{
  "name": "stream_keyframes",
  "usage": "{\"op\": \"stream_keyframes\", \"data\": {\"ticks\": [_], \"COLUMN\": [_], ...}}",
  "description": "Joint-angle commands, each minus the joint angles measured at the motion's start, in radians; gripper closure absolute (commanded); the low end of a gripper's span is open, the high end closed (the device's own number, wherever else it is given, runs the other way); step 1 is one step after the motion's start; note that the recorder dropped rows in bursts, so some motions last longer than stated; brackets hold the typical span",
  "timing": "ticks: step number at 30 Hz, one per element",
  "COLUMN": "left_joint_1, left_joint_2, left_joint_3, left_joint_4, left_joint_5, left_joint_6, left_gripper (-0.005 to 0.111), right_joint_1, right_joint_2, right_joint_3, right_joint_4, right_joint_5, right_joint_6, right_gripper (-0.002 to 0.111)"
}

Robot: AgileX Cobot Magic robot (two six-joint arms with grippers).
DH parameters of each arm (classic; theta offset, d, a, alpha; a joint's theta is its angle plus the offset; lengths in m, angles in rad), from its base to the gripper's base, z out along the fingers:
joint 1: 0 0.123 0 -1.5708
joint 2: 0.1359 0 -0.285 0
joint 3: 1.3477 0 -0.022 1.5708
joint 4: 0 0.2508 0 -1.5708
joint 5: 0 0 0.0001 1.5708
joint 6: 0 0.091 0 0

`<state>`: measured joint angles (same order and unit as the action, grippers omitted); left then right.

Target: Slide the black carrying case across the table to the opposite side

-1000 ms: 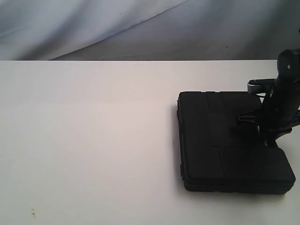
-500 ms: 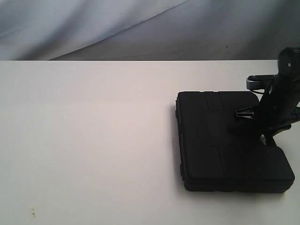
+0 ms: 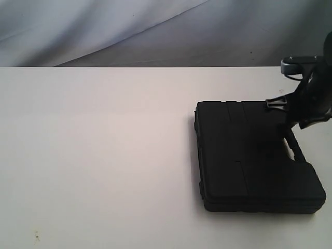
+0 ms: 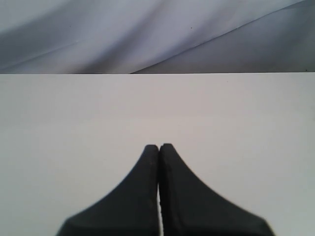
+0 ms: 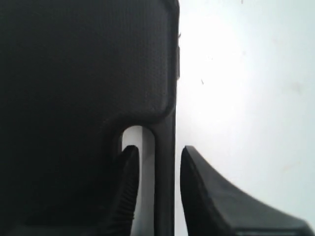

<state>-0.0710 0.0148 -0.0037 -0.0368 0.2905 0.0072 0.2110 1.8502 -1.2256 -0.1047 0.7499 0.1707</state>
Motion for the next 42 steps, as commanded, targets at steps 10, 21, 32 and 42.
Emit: {"op": "stream_keyframes", "data": {"ticks": [10,21,32,42], "left_joint_1": [0.002,0.002,0.002,0.002], "left_joint_2": [-0.006,-0.006,-0.006,-0.006], "left_joint_3": [0.004,0.004,0.004,0.004], "left_joint_4": [0.002,0.002,0.002,0.002], "left_joint_5": [-0.009,-0.009,-0.009,-0.009], "left_joint_6": [0.003,0.000,0.003,0.000], "left_gripper": [0.107,0.107,0.107,0.107], "right_joint_1": [-0.001,-0.001,-0.001,-0.001], "right_joint_2": [-0.357,-0.807,-1.390,-1.817], "right_joint_3": [0.039,0.462,0.685,0.912], "right_joint_4": [-0.023,-0.023,-0.047,-0.049], "right_joint_5": [-0.214,-0.718,-0.623,-0.588], "right_joint_6": [-0.111,-0.139,-0.222,-0.331], "right_gripper": [0.082,0.093,0.108,0.108]}}
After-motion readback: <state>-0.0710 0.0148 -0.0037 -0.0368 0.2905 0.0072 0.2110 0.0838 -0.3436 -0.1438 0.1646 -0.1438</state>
